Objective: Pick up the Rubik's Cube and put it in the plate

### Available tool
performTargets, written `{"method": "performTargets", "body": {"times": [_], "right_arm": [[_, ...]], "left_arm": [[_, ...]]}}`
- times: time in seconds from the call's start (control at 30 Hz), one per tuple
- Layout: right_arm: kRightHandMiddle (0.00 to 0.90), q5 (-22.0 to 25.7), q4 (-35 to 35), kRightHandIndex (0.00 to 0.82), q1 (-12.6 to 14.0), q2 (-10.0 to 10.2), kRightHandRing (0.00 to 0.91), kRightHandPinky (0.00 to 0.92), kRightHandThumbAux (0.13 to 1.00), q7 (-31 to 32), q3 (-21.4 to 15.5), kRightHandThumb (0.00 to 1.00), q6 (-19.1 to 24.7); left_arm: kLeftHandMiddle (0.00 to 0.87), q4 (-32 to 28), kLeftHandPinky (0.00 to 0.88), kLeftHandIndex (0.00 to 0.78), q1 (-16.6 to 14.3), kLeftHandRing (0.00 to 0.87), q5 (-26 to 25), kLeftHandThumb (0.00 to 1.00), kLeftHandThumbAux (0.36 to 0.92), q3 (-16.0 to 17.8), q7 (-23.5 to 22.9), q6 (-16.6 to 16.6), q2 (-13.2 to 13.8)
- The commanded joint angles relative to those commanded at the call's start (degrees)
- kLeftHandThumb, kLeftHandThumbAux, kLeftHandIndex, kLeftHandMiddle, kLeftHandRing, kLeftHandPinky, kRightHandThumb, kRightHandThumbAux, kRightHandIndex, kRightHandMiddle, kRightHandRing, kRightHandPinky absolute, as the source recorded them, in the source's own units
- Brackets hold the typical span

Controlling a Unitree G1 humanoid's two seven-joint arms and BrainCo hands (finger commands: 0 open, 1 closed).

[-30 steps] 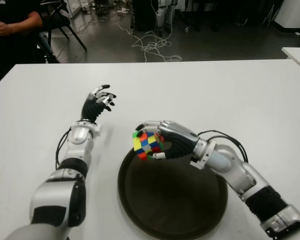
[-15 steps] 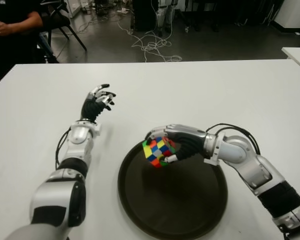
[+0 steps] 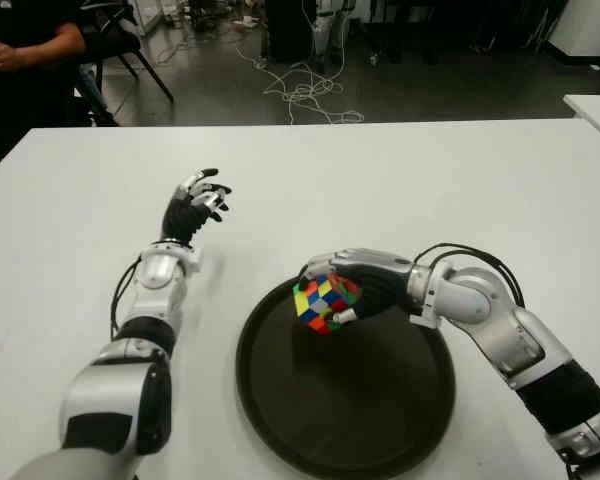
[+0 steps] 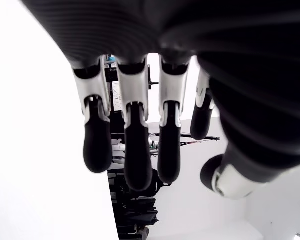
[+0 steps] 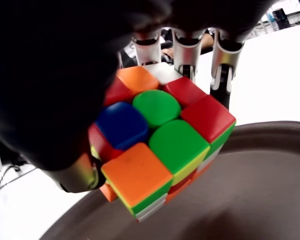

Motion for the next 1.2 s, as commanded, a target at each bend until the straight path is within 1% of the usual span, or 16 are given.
{"method": "performTargets", "body": {"times": [0.1,0.2,0.3,0.4,0.43,0.47,0.5,0.53,0.57,0.6,0.63,0.67,0.77,0.9,1.1,1.2], "right_arm": [[0.404,-0.5,-0.86,0.412,0.45,-0.11,0.414,0.403,0.739,-0.05,-0.17,0.69,0.49],[0.403,-0.76,-0.9,0.411,0.73,-0.01,0.416,0.398,0.739,-0.97,-0.51,0.69,-0.38],[0.349,-0.83,-0.52,0.407,0.96,0.18,0.377,0.369,0.741,-2.4,-0.91,0.689,-1.93],[0.285,-0.71,-0.14,0.402,1.27,0.39,0.322,0.322,0.743,-3.62,-1.25,0.687,-2.93],[0.212,-0.64,-0.02,0.399,1.41,0.51,0.25,0.262,0.744,-4.06,-1.39,0.681,-3.2],[0.166,-0.6,-0.1,0.398,1.49,0.54,0.203,0.223,0.745,-3.98,-1.42,0.678,-2.84],[0.133,-0.59,-0.18,0.318,1.52,0.55,0.163,0.186,0.762,-3.85,-1.41,0.562,-2.53],[0.085,-0.58,-0.22,0.203,1.5,0.46,0.104,0.132,0.796,-3.55,-1.37,0.36,-2.23],[0.054,-0.57,-0.24,0.13,1.48,0.39,0.066,0.087,0.806,-3.37,-1.34,0.23,-2.05],[0.043,-0.53,-0.13,0.104,1.41,0.31,0.053,0.07,0.81,-3.16,-1.3,0.184,-1.98],[0.027,-0.48,-0.06,0.066,1.35,0.24,0.034,0.045,0.79,-3.01,-1.28,0.117,-1.93],[0.017,-0.47,0.13,0.042,1.26,0.22,0.021,0.028,0.777,-3.0,-1.27,0.075,-2.0],[0.005,-0.54,0.63,0.013,1.15,0.25,0.006,0.009,0.731,-3.39,-1.32,0.024,-2.49],[0.001,-0.6,1.66,0.002,0.99,0.27,0.001,0.001,0.679,-3.9,-1.44,0.005,-3.29],[0.0,-0.4,3.78,0.0,0.13,0.32,0.0,0.0,0.649,-3.98,-1.7,0.0,-3.99],[0.0,-0.53,5.39,0.0,-0.46,0.65,0.0,0.0,0.643,-4.29,-1.97,0.0,-3.5]], "left_arm": [[0.424,-0.1,0.568,0.228,0.03,0.508,0.04,0.152,0.683,-0.03,0.05,-0.03,-0.01],[0.428,-0.15,0.565,0.228,0.04,0.508,0.09,0.151,0.688,-0.06,0.15,-0.06,0.02],[0.425,-0.2,0.559,0.227,0.08,0.503,0.14,0.144,0.687,-0.09,0.28,-0.19,0.01],[0.428,-0.23,0.563,0.227,0.08,0.504,0.13,0.138,0.685,-0.08,0.32,-0.2,-0.02],[0.43,-0.24,0.567,0.227,0.08,0.506,0.12,0.138,0.682,-0.07,0.32,-0.19,-0.02],[0.431,-0.25,0.57,0.227,0.07,0.507,0.1,0.139,0.679,-0.06,0.29,-0.16,-0.03],[0.428,-0.26,0.569,0.226,0.07,0.506,0.08,0.142,0.677,-0.05,0.27,-0.15,-0.03],[0.422,-0.26,0.567,0.224,0.06,0.504,0.09,0.147,0.673,-0.05,0.28,-0.13,-0.03],[0.419,-0.26,0.565,0.223,0.06,0.503,0.09,0.15,0.67,-0.05,0.28,-0.12,-0.03],[0.417,-0.25,0.564,0.222,0.07,0.503,0.11,0.151,0.668,-0.07,0.31,-0.1,-0.02],[0.417,-0.24,0.563,0.221,0.07,0.502,0.13,0.154,0.669,-0.08,0.34,-0.07,-0.02],[0.416,-0.23,0.562,0.22,0.06,0.501,0.13,0.157,0.669,-0.08,0.36,-0.05,-0.02],[0.409,-0.2,0.558,0.218,0.05,0.497,0.1,0.16,0.672,-0.04,0.34,-0.07,-0.03],[0.41,-0.08,0.559,0.215,0.0,0.497,0.07,0.161,0.685,0.0,0.3,-0.12,0.0],[0.42,0.06,0.562,0.218,-0.09,0.502,0.08,0.155,0.689,0.03,0.39,-0.12,-0.03],[0.423,0.09,0.565,0.216,-0.11,0.504,-0.01,0.159,0.681,0.09,0.24,-0.18,-0.03]]}}
